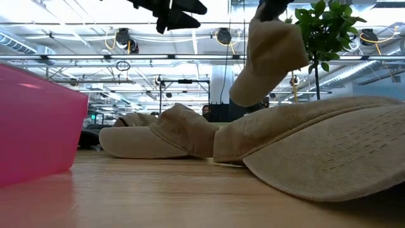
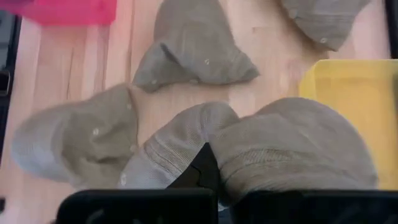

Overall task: Pick & Place hat
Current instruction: Put the brown cap into the yellow bin

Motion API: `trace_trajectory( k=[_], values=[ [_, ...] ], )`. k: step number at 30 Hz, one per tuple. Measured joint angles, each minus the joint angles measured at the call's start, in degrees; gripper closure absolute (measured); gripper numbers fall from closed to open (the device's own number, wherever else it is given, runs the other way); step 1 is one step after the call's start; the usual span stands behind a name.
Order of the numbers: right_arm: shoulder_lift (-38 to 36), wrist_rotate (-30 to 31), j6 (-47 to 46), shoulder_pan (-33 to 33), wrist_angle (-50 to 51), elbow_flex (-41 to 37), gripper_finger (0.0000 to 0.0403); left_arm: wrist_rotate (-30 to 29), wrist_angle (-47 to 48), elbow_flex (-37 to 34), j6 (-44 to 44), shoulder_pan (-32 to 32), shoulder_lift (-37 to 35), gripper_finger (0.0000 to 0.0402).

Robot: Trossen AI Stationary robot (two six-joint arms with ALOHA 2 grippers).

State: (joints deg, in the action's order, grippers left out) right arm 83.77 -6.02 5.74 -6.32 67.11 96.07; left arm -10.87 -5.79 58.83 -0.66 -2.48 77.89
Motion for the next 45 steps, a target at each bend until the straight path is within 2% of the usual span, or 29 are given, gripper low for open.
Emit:
trace_trajectory(
  k=[3,7,10,12,23,27,31,42,45],
  values=[
    [0.3,-0.1,2.8,1.1,-0.1,0.0,0.0402,0.2,-2.6,0.1,1.6,-0.9,0.7,0.0127],
    [1.0,-0.1,5.0,2.6,-1.7,0.0,0.0402,8.2,-0.8,2.3,-1.2,-3.8,2.0,0.0126],
    [1.3,-0.2,6.7,3.5,-4.0,0.0,0.0402,13.9,3.4,5.0,0.0,-5.5,3.0,0.0126],
    [1.4,-0.2,7.9,4.0,-4.8,0.0,0.0402,17.1,4.1,8.3,1.9,-6.2,5.0,0.0126],
    [1.4,0.3,8.5,6.8,-7.7,0.0,0.0402,32.1,21.1,26.6,11.1,-9.6,15.6,0.0126],
    [1.4,1.5,8.1,7.2,-9.1,0.0,0.0403,34.1,24.5,29.9,13.3,-9.4,19.4,0.0126],
    [1.4,1.5,8.4,7.2,-9.1,0.0,0.0403,35.1,23.9,31.5,14.5,-9.0,21.3,0.0126],
    [1.5,1.3,9.9,7.6,-13.8,0.0,0.0403,38.2,23.8,31.6,16.5,-8.6,23.1,0.0126],
    [1.5,-1.1,10.0,7.6,-14.0,0.0,0.0403,36.9,22.7,31.6,17.9,-8.7,23.1,0.0126]
  ],
)
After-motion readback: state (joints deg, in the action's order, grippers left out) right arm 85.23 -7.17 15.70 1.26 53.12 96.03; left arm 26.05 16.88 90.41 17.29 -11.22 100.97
